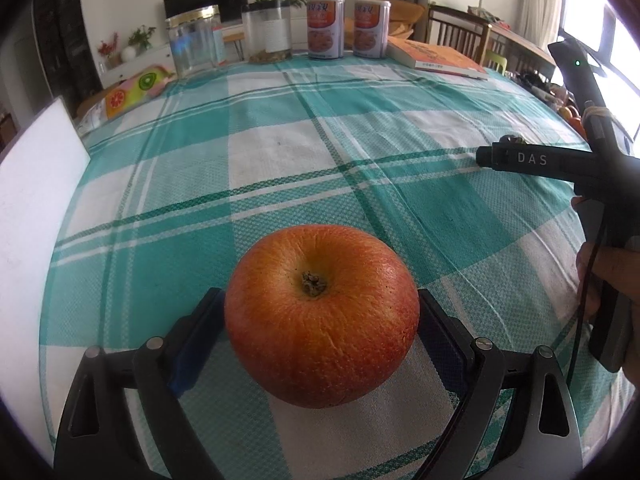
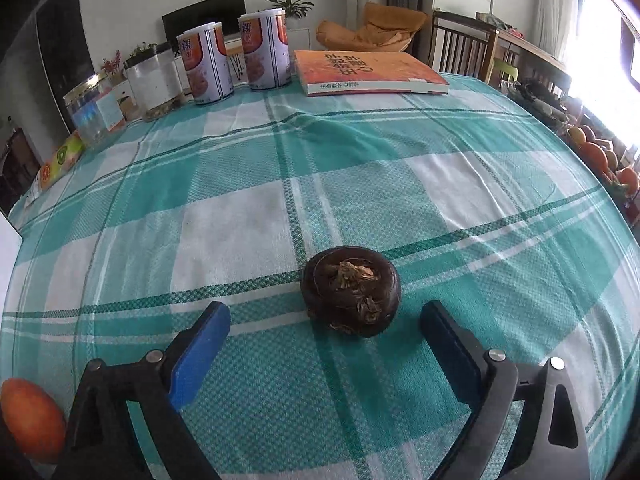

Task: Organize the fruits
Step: 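Grasp the dark round mangosteen with the right tool while the left tool holds the apple, then carry the apple and mangosteen over the white box and open both tools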

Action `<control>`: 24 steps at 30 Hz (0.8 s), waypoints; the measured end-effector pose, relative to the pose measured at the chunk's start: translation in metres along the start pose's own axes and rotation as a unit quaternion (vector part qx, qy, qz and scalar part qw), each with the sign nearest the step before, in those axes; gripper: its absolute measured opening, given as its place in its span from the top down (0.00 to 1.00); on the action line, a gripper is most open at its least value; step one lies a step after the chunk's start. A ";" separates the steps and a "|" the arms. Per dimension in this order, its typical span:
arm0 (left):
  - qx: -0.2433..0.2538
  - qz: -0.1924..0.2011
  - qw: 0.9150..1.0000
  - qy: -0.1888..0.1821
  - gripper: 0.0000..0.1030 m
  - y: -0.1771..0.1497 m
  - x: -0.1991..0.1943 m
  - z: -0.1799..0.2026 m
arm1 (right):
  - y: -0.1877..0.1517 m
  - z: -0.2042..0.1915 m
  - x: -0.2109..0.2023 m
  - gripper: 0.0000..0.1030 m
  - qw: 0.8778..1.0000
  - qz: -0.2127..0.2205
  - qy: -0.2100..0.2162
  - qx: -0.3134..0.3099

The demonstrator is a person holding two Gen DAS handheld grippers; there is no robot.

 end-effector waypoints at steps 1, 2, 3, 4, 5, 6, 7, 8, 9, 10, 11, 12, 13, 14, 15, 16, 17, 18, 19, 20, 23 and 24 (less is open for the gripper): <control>0.000 0.000 1.000 0.000 0.09 0.000 0.000 0.000 | 0.001 -0.002 -0.002 0.38 1.000 0.004 0.002 -0.006; 0.000 0.000 1.000 0.000 0.09 0.000 0.000 0.000 | 0.001 -0.004 -0.003 0.51 1.000 0.005 0.006 -0.009; 0.000 0.000 1.000 0.000 0.09 0.000 0.000 0.000 | 0.000 -0.005 -0.005 0.56 1.000 0.005 0.008 -0.010; 0.000 0.000 1.000 0.000 0.09 0.000 0.000 0.000 | -0.002 -0.005 -0.007 0.56 1.000 0.007 0.011 -0.007; 0.000 0.000 1.000 0.000 0.09 0.000 0.000 0.000 | -0.005 -0.005 -0.010 0.56 1.000 0.011 0.015 -0.001; 0.000 0.000 1.000 0.000 0.09 0.000 0.001 0.000 | -0.008 -0.004 -0.013 0.57 1.000 0.015 0.020 0.004; 0.000 0.000 1.000 0.000 0.09 0.000 0.000 0.000 | -0.010 -0.004 -0.017 0.57 0.999 0.019 0.029 0.013; 0.000 0.000 1.000 0.000 0.09 0.000 0.000 0.000 | -0.012 -0.004 -0.022 0.57 0.999 0.025 0.041 0.023; 0.000 0.000 1.000 0.000 0.09 0.000 0.000 0.000 | -0.015 -0.005 -0.027 0.57 0.998 0.031 0.054 0.033; 0.000 0.000 1.000 0.000 0.09 0.000 0.000 0.000 | -0.019 -0.005 -0.031 0.57 0.997 0.032 0.064 0.039; 0.000 0.000 1.000 0.000 0.09 0.000 0.000 0.000 | -0.023 -0.006 -0.033 0.57 0.996 0.028 0.075 0.045; 0.000 0.000 1.000 -0.001 0.09 0.000 0.000 0.000 | -0.027 -0.007 -0.035 0.57 0.994 0.026 0.090 0.056; 0.000 0.000 1.000 -0.002 0.09 0.000 0.000 0.000 | -0.031 -0.007 -0.037 0.57 0.992 0.026 0.107 0.069; -0.001 0.000 1.000 -0.005 0.09 0.000 0.000 0.000 | -0.034 -0.008 -0.040 0.57 0.989 0.027 0.121 0.080; 0.002 -0.001 1.000 -0.011 0.09 -0.001 -0.001 0.001 | -0.036 -0.009 -0.044 0.57 0.986 0.029 0.135 0.090; 0.009 -0.006 1.000 -0.023 0.09 -0.002 -0.003 0.001 | -0.039 -0.010 -0.048 0.57 0.982 0.032 0.154 0.100; 0.013 -0.013 0.999 -0.039 0.09 -0.003 -0.006 0.001 | -0.043 -0.011 -0.054 0.57 0.977 0.035 0.177 0.112; 0.008 -0.021 0.998 -0.062 0.09 -0.005 -0.011 0.000 | -0.047 -0.013 -0.059 0.57 0.970 0.036 0.204 0.127; -0.006 -0.025 0.996 -0.088 0.09 -0.007 -0.018 -0.003 | -0.053 -0.015 -0.064 0.57 0.961 0.036 0.234 0.144; -0.022 -0.024 0.994 -0.108 0.09 -0.007 -0.025 -0.009 | -0.059 -0.017 -0.068 0.57 0.951 0.036 0.262 0.160; -0.031 -0.002 0.992 -0.124 0.09 -0.007 -0.040 -0.019 | -0.074 -0.023 -0.074 0.57 0.929 0.033 0.311 0.199; -0.022 0.003 0.992 -0.122 0.09 -0.006 -0.041 -0.018 | -0.077 -0.025 -0.074 0.57 0.925 0.030 0.319 0.205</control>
Point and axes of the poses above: each gripper's, at about its wrist camera, not at the fingertips, and x roughly the way its jaws point, z to its right, y to its top, the point moved 10 cm from there along x, roughly the way its jaws point, and after that the axes turned 14 degrees about y, right-handed, at the moved point
